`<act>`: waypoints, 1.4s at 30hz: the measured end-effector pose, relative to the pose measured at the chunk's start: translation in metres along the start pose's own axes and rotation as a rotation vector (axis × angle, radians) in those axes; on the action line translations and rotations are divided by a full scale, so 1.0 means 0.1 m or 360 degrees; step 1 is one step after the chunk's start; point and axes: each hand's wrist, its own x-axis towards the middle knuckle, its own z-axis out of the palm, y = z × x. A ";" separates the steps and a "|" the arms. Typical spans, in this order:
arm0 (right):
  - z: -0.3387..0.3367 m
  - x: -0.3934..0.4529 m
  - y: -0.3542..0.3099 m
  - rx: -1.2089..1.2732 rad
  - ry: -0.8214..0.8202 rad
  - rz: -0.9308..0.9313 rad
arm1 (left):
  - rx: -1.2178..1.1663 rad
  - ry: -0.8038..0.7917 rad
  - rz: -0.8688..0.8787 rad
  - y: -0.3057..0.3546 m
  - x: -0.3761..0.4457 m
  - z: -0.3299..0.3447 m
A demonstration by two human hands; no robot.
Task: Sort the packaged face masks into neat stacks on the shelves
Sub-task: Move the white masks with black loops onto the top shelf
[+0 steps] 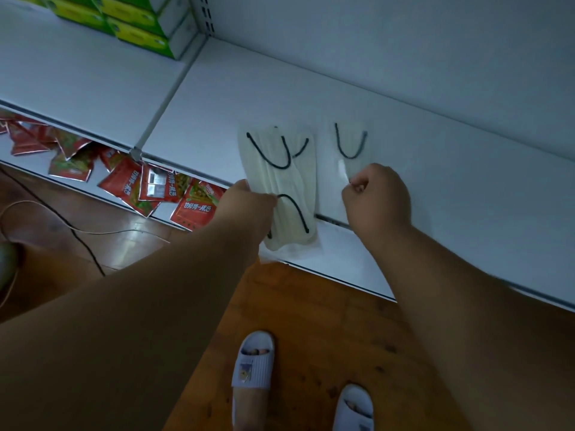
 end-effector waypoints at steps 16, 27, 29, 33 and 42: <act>-1.60 -1.68 -0.10 0.1241 -0.0708 0.0523 | -0.0348 -0.0384 0.0061 0.15 -2.11 -0.08; -3.20 -2.79 -0.02 0.1675 -0.0709 0.0437 | -0.0275 -0.0455 0.0313 0.29 -4.00 -0.21; -3.43 -2.88 -0.03 0.1747 -0.0710 0.0435 | -0.0289 -0.0436 0.0344 0.33 -4.23 -0.19; -3.86 -2.99 -0.05 0.1740 -0.0736 0.0323 | -0.0277 -0.0392 0.0413 0.54 -4.62 -0.12; -4.42 -3.12 -0.14 0.2026 -0.0233 0.0288 | -0.0230 -0.0445 0.0561 1.07 -4.89 -0.19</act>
